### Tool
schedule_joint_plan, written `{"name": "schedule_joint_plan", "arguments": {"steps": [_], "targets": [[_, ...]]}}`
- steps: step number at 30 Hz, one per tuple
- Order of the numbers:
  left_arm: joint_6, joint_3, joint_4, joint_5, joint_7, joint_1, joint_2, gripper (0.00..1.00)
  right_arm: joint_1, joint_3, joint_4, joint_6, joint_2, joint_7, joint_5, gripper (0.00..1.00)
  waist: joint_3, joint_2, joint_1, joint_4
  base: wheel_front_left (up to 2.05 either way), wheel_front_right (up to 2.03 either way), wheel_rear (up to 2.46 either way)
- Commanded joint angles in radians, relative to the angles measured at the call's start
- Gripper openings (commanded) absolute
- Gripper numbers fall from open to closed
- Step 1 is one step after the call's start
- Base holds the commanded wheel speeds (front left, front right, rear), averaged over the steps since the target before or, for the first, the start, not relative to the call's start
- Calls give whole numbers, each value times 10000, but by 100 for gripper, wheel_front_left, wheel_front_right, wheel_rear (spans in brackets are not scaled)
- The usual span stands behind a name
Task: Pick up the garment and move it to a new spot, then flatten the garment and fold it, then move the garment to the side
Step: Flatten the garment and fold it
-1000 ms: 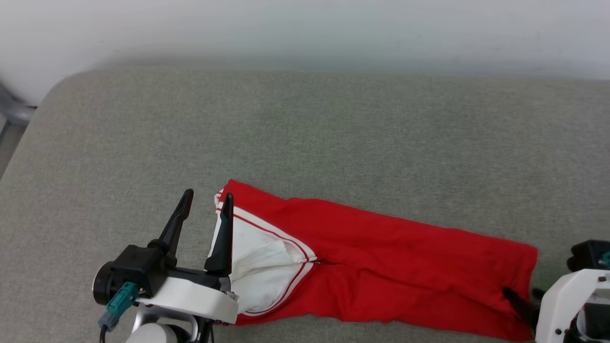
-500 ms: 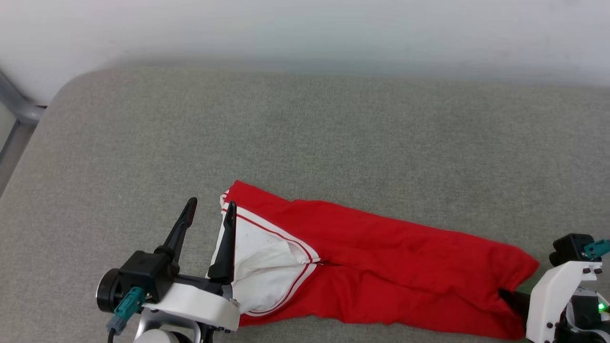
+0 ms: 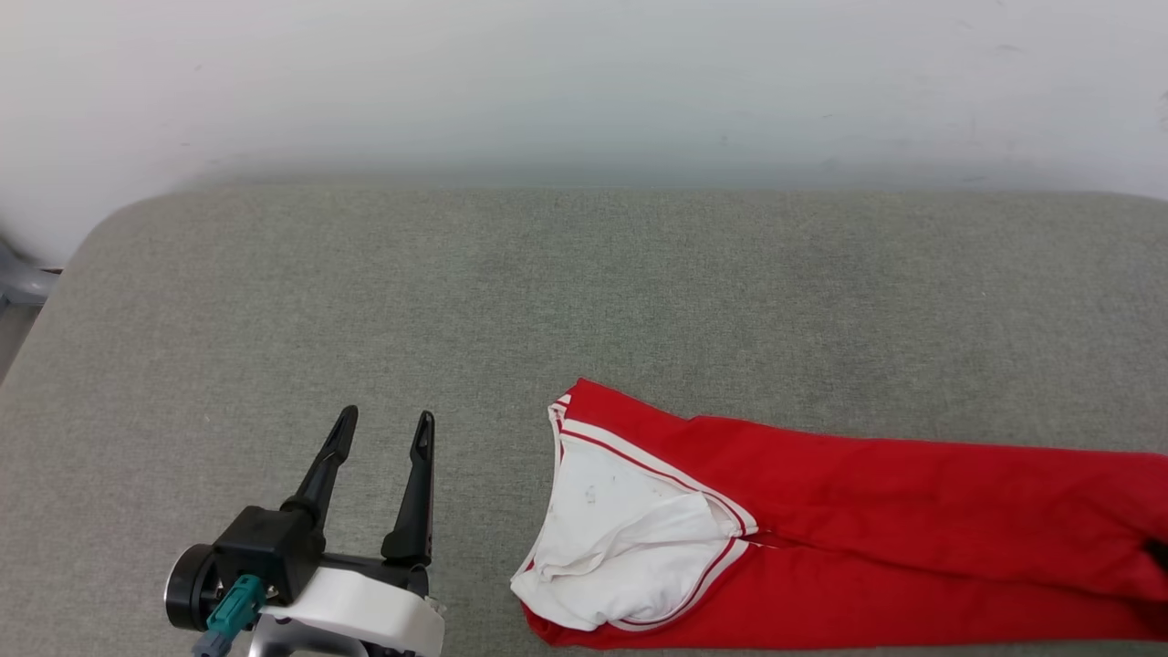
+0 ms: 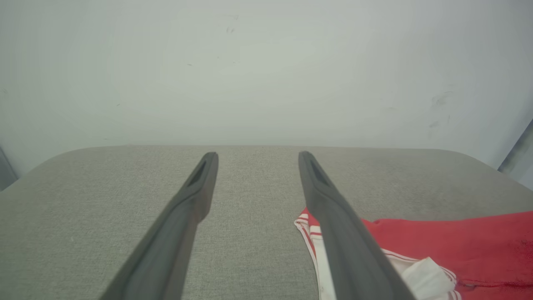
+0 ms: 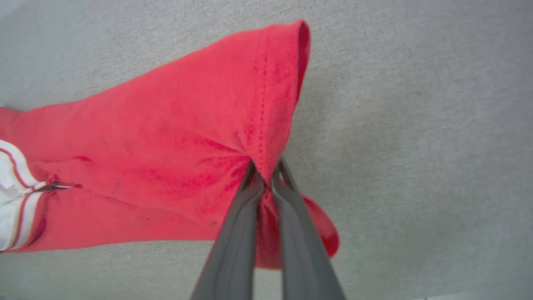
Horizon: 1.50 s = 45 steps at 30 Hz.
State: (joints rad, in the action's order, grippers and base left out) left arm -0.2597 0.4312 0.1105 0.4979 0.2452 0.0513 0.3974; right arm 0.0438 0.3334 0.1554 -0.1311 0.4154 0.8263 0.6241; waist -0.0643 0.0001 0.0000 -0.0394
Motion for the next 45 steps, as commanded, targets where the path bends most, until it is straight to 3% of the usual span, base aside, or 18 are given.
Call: {"name": "schedule_joint_plan", "arguments": {"steps": [1, 9, 14, 21, 23, 28, 30, 31, 38, 45], "targets": [[-41, -18, 44, -26, -22, -94, 16, 100, 179, 80, -41, 9, -321, 229, 275, 0, 9, -1, 0, 13, 0, 0, 0], [27, 120, 50, 19, -72, 42, -34, 100, 915, 571, -611, 7, -2907, 3180, 3828, 0, 79, -1, 0, -97, 0, 0, 0], [116, 227, 37, -1, -85, 242, -101, 100, 1225, 340, -569, 7, -3600, 3838, 5202, 0, -5, -1, 0, -297, 0, 0, 0], [287, 362, -85, -28, -42, 608, -200, 100, 1541, -1843, 261, 7, -3661, 2465, 7303, 0, -290, -1, 0, -745, 0, 0, 0], [313, 403, -111, -52, -31, 759, -263, 100, 1651, -2968, 507, 7, -3654, 1742, 7384, 0, -486, -1, 0, -918, 0, 0, 0], [398, 414, -193, -90, 36, 992, -379, 100, 1997, -4021, 760, 6, -3652, 532, 7200, 0, -882, -1, 0, -1093, 0, 0, 0], [414, 390, -250, -101, 66, 1068, -445, 100, 2074, -4360, 872, 7, -3652, 228, 7231, 50, -1009, -1, 0, -1105, 0, 0, 0], [434, 377, -287, -81, 72, 1084, -475, 100, 2134, -4486, 857, 7, -3652, 65, 7132, 100, -1050, -1, 0, -1101, 0, 0, 0], [534, 310, -492, -99, 136, 1165, -554, 100, 2439, -5161, 194, 6, -3254, -1215, 6172, 100, -1164, -1, 0, -911, 0, 0, 0], [530, 195, -710, -75, 168, 1044, -587, 100, 2133, -5379, -492, 7, -2217, -4619, 3140, 100, -856, -1, 0, -614, 0, 0, 0]]}}
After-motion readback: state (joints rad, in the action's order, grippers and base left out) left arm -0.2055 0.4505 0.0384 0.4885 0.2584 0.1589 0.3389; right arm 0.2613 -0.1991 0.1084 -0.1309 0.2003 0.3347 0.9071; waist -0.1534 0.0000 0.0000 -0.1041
